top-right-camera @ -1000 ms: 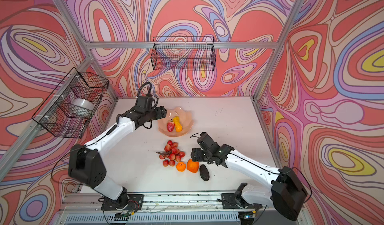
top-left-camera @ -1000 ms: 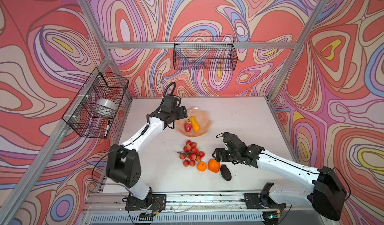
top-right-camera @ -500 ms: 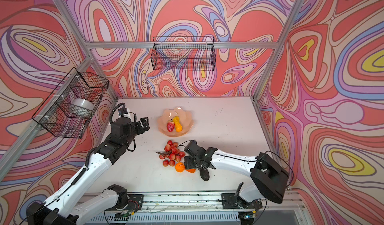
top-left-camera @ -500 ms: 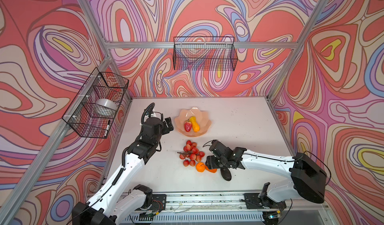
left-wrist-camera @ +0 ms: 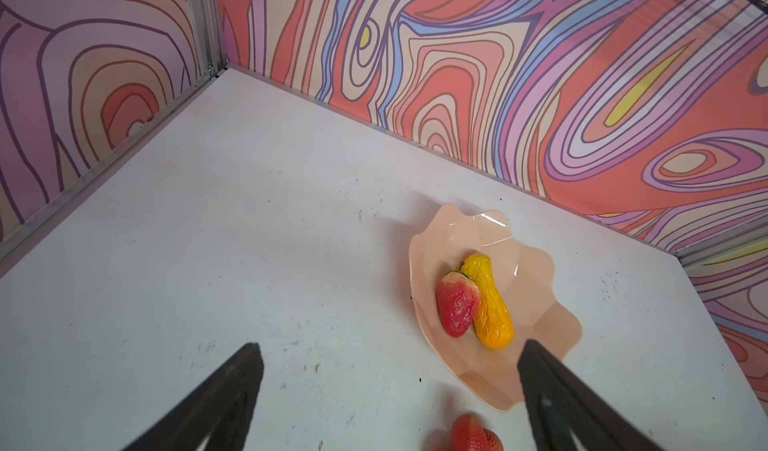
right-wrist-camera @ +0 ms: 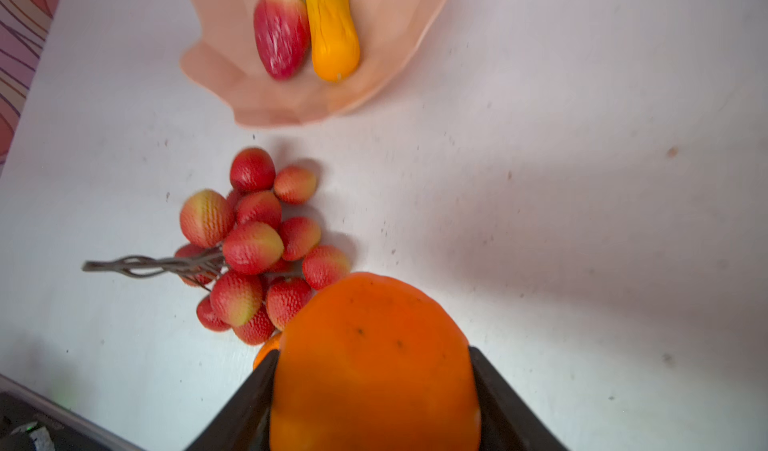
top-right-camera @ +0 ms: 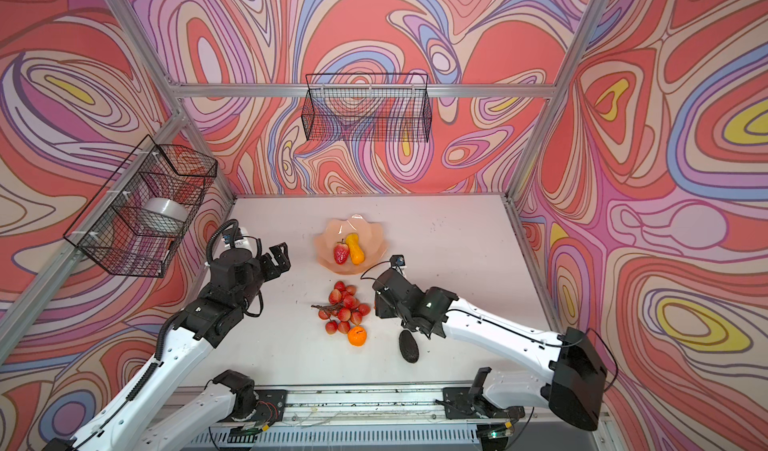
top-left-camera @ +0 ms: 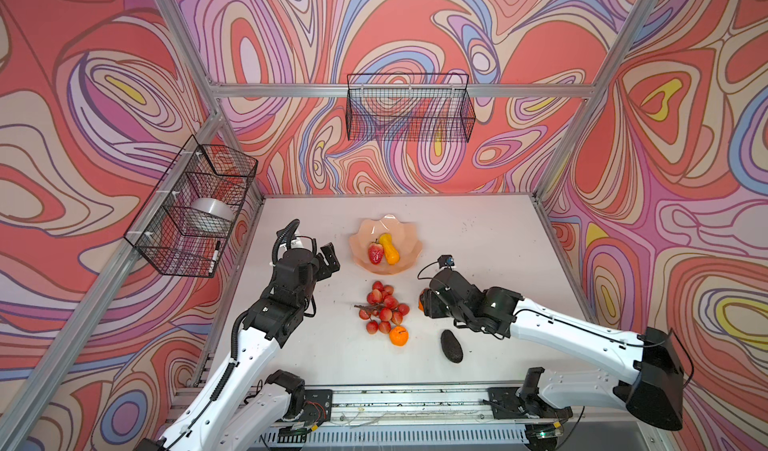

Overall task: Place and organize the fake fruits in the fruit bowl
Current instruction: 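Grasp the large orange with the right gripper while the left arm withdraws, then place the large orange in the bowl with the right gripper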

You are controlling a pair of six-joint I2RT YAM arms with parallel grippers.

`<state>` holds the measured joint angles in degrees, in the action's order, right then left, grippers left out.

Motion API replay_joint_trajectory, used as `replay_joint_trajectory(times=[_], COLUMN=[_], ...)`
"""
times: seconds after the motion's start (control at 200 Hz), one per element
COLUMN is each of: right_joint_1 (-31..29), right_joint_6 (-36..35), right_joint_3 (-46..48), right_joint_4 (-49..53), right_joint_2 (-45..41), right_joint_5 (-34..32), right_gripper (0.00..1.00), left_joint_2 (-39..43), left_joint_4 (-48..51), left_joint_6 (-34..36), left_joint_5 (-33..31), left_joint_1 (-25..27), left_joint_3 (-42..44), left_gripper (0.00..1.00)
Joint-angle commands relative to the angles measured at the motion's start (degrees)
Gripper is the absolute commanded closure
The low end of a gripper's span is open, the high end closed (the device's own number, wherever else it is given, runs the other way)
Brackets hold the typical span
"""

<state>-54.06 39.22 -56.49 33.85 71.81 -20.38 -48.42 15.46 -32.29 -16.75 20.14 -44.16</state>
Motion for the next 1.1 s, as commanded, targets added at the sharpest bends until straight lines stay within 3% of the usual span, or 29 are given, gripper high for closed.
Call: replay_joint_trajectory(times=[0.0,0.36,0.716,1.097], right_joint_1=[1.0,10.8,13.8,13.9], right_joint_6=[-9.6,-29.8,-36.9,-34.8], right_joint_3=[-5.2,-24.9,-34.5,-33.7], right_joint_4=[-4.1,-21.8,-26.2,-26.0], right_joint_2=[4.5,33.5,50.3,49.4], right_joint_5=[-11.5,-9.0,-8.4,-7.2], right_gripper=[0.56,0.57,0.55,0.23], left_joint_2=[1.5,10.5,16.6,13.8], left_joint_4=[2.0,6.1,11.4,14.4], left_joint_6=[-1.5,0.4,-2.9,-5.0], left_joint_5=[1.4,9.9,18.8,27.7], left_joint_1=[-0.4,-0.3,-0.3,-0.3], left_joint_3=[0.7,2.1,5.0,5.0], left_gripper=[0.04,0.06,0.09,0.14])
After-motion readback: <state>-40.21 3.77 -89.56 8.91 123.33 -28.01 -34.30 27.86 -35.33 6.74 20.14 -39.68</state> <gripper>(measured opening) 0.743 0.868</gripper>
